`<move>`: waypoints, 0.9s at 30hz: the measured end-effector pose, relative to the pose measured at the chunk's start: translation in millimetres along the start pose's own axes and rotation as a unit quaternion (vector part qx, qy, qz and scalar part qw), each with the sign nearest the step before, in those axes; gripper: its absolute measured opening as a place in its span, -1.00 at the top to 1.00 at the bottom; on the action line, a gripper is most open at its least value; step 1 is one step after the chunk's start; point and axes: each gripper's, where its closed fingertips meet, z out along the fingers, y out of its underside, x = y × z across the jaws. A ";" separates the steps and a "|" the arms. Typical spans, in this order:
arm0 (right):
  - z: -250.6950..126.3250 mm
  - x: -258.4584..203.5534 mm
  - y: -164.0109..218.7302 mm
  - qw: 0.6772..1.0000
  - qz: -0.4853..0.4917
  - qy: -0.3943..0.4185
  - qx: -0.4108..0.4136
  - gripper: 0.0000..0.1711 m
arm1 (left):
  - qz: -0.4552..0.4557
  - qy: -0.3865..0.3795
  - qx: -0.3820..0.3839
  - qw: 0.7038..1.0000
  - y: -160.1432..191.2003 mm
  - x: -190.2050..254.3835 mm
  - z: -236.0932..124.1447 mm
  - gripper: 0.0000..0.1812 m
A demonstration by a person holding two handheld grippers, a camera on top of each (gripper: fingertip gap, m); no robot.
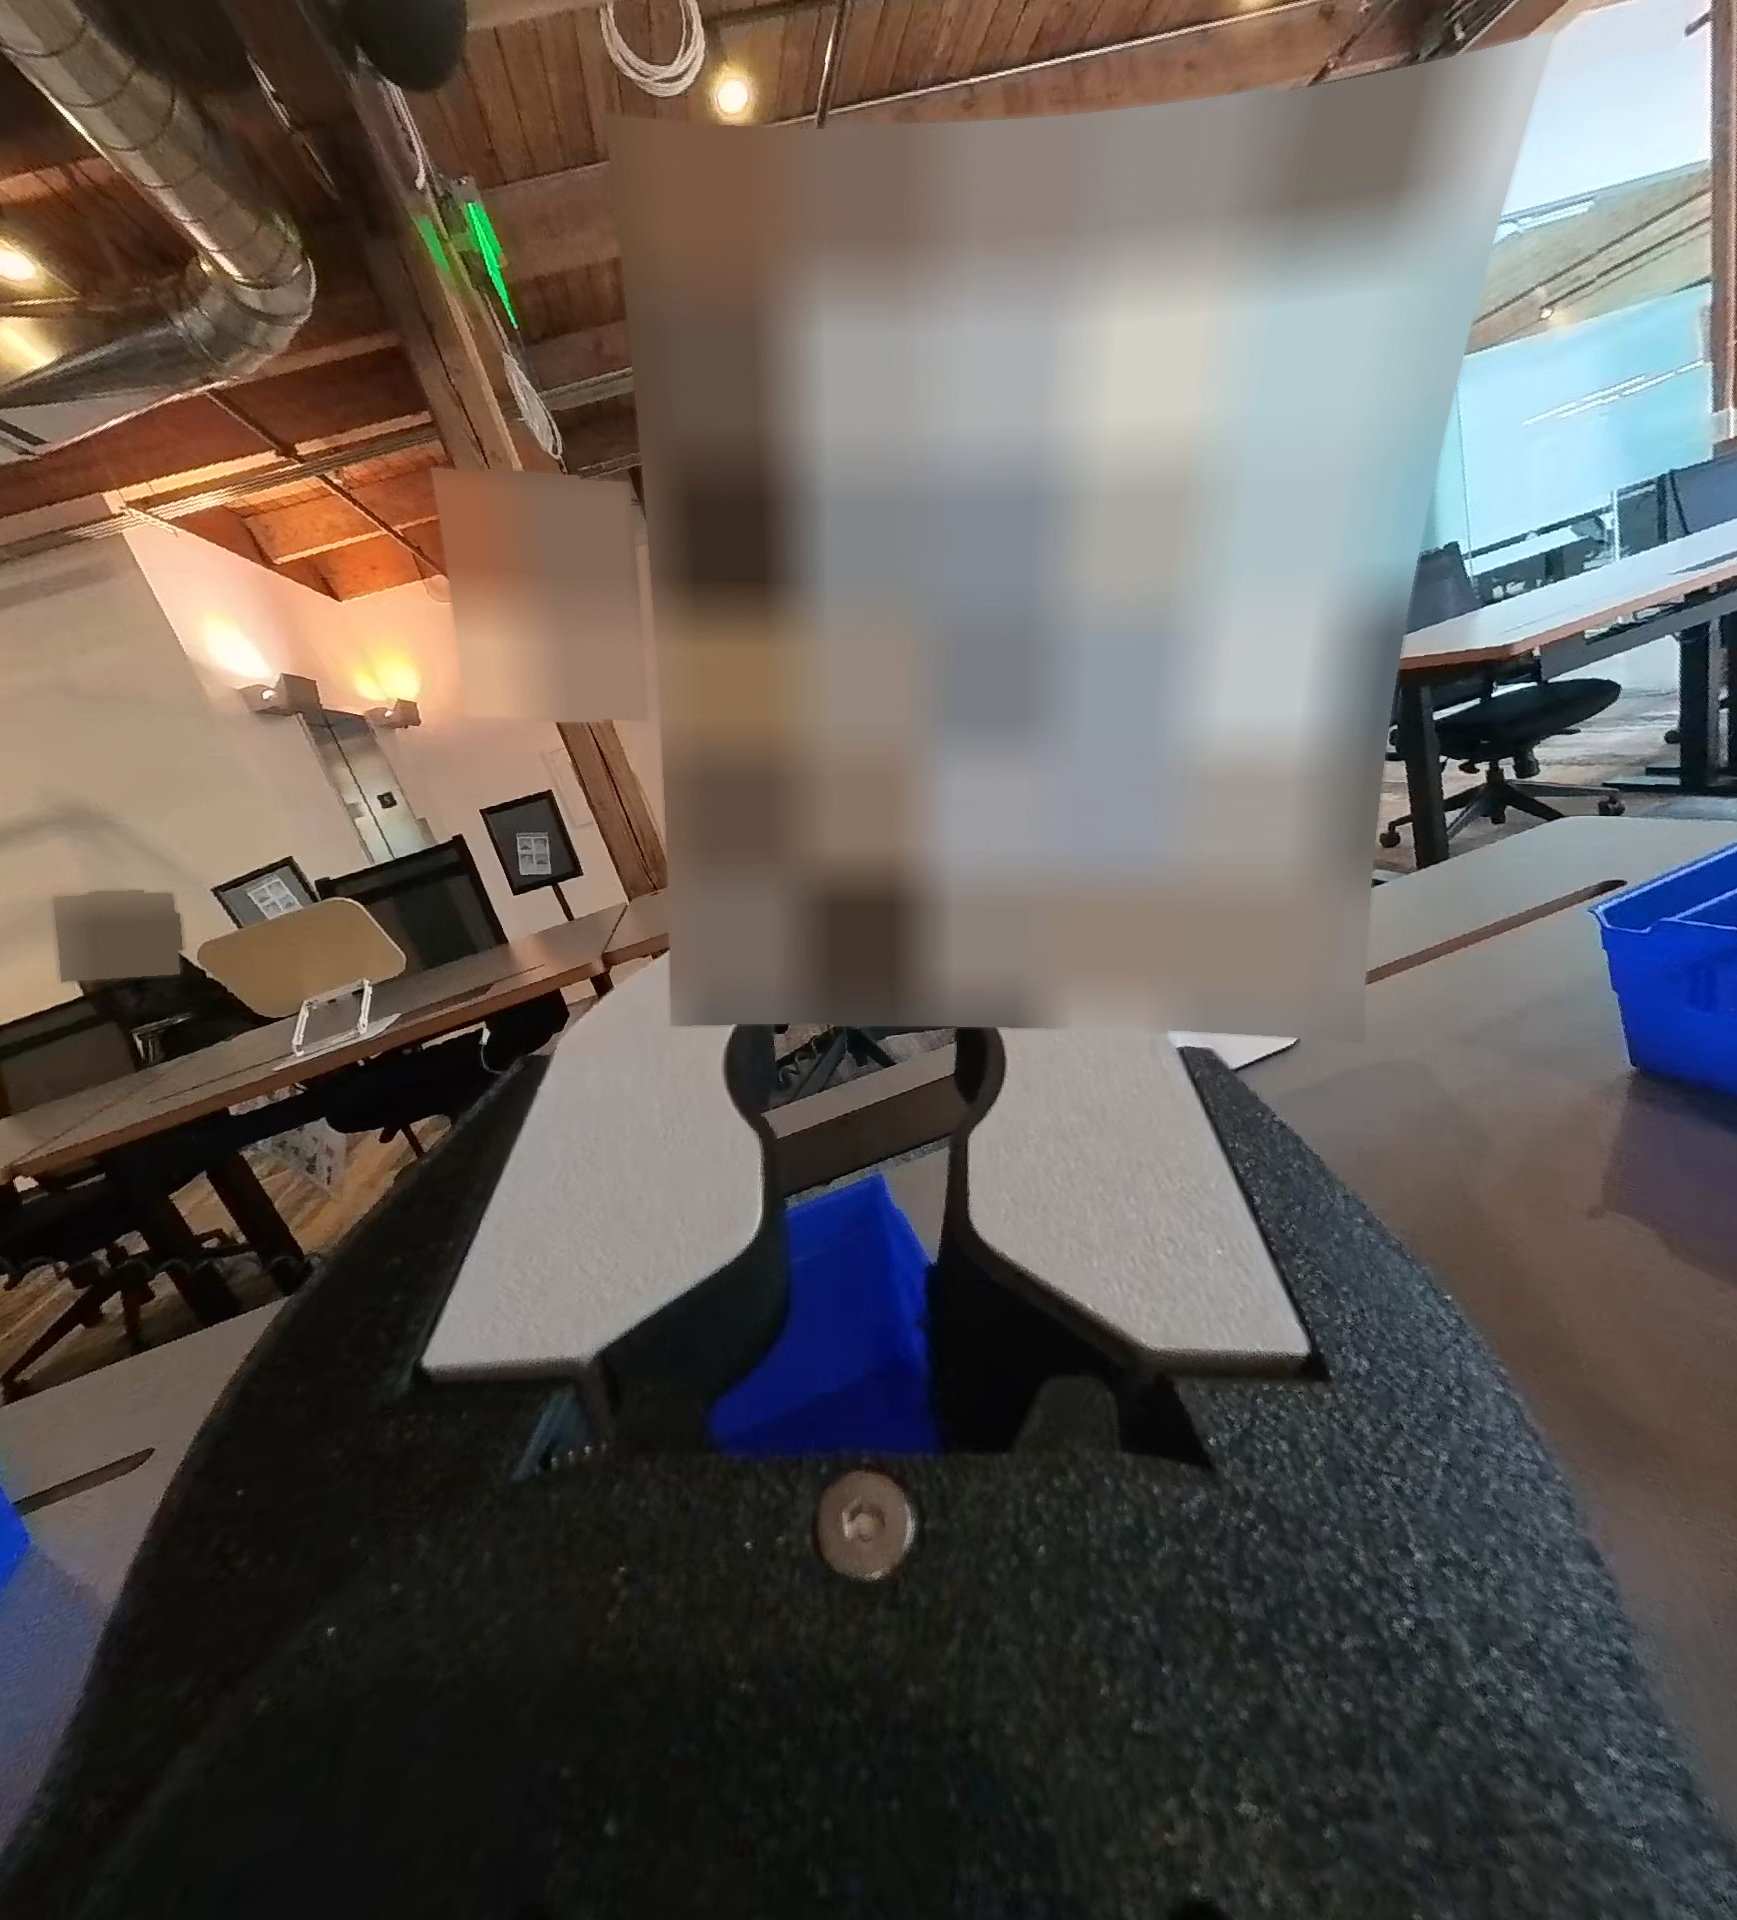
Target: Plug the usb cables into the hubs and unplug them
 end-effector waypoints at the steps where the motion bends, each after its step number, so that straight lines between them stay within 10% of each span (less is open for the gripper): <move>1: 0.0 0.1 0.0 1.000 0.000 0.000 0.000 -0.14 | -0.002 -0.001 0.001 1.000 -0.4 -0.5 -0.3 0.67; 10: 1.2 -6.1 -1.1 1.000 0.002 -0.013 0.002 -0.14 | -0.005 0.001 0.003 1.000 -1.1 -0.2 -0.6 0.67; 14: -8.7 -69.2 -42.1 0.982 0.058 -0.158 0.087 0.17 | -0.008 0.004 0.003 1.000 -2.0 1.4 -0.6 0.67; 20: -66.8 -285.8 -126.8 0.777 0.192 -0.566 0.196 -0.20 | -0.027 0.030 0.028 0.999 -17.1 15.6 -2.5 0.67; 27: -89.6 -463.3 -177.0 0.573 0.159 -0.774 0.217 -0.52 | -0.052 0.089 0.073 0.992 -47.0 43.5 -13.8 0.66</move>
